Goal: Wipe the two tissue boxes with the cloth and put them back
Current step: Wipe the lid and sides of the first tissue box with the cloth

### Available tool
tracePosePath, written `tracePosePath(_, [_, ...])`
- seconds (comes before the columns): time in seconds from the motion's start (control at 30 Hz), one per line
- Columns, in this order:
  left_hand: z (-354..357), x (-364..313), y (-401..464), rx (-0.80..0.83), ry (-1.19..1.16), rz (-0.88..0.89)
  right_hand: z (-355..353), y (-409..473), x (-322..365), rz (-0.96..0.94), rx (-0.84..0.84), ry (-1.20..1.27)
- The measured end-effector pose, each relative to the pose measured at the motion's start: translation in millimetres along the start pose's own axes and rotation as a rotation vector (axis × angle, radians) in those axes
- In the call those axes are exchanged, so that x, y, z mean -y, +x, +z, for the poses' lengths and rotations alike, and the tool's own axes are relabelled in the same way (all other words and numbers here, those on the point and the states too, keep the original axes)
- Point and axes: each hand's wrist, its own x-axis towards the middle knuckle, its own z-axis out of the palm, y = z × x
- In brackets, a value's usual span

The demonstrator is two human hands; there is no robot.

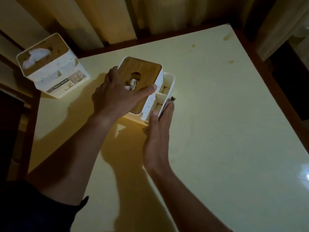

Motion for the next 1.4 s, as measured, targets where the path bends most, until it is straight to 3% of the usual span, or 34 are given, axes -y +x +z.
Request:
tracePosePath(0.37, [1, 2, 1, 0.008, -0.011, -0.011, 26, -44, 14, 0.006, 0.017, 0.024])
tracePosePath(0.57, [0, 2, 1, -0.004, -0.052, -0.021, -1, 30, 20, -0.061, -0.070, 0.021])
tracePosePath(0.73, [1, 4, 0, 0.007, -0.025, 0.004, -28, 109, 29, 0.082, 0.023, -0.114])
tracePosePath(0.9, [3, 1, 1, -0.007, -0.005, -0.010, -36, 130, 57, 0.146, 0.109, -0.120])
tracePosePath(1.03, [2, 1, 1, -0.026, -0.011, -0.016, -21, 106, 19, 0.122, 0.020, -0.001])
tracePosePath(1.17, [2, 1, 1, -0.029, -0.015, -0.009, 3, 22, 17, 0.022, -0.035, 0.084])
tracePosePath(1.4, [0, 6, 0, -0.003, -0.033, 0.017, 15, -33, -5, -0.059, 0.055, -0.058])
